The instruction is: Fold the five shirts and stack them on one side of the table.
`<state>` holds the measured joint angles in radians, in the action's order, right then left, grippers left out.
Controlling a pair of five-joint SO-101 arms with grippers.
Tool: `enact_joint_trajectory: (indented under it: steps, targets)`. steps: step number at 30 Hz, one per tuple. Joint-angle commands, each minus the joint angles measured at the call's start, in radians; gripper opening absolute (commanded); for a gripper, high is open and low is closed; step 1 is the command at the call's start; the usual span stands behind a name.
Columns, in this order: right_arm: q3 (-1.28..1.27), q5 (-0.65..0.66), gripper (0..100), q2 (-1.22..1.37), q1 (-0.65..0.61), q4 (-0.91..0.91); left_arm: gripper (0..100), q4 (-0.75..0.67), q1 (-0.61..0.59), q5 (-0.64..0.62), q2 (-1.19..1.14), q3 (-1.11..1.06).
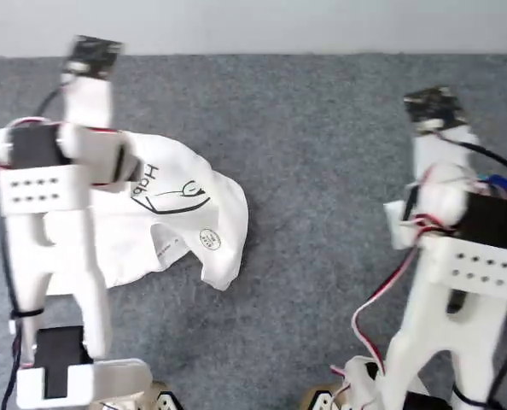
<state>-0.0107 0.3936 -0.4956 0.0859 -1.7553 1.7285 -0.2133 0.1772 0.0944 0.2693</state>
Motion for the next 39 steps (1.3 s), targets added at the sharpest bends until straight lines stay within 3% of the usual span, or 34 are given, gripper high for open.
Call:
enact_joint_trajectory:
  steps: [1,7,12,15,19,31,39]
  targets:
    - [-0.002,-0.087,1.2,0.062,-0.189,-0.038,20,0.026,-0.175,0.025,0.04,0.044]
    - [0.071,-0.147,1.4,0.282,-0.423,-0.016,20,0.026,-0.356,0.117,0.135,-0.031]
    - [0.218,-0.147,12.1,0.432,-0.541,-0.019,20,0.025,-0.433,0.258,0.204,-0.174]
    - [0.285,-0.147,18.1,0.516,-0.621,-0.015,20,0.023,-0.5,0.269,0.215,-0.222]
    - [0.354,-0.147,18.9,0.654,-0.725,-0.004,20,0.023,-0.572,0.269,0.213,-0.254]
    - [0.623,-0.209,19.2,1.024,-0.96,-0.035,20,0.021,-0.634,0.269,0.213,-0.274]
    - [0.631,-0.209,27.7,1.198,-0.954,-0.016,20,0.023,-0.635,0.264,0.221,-0.274]
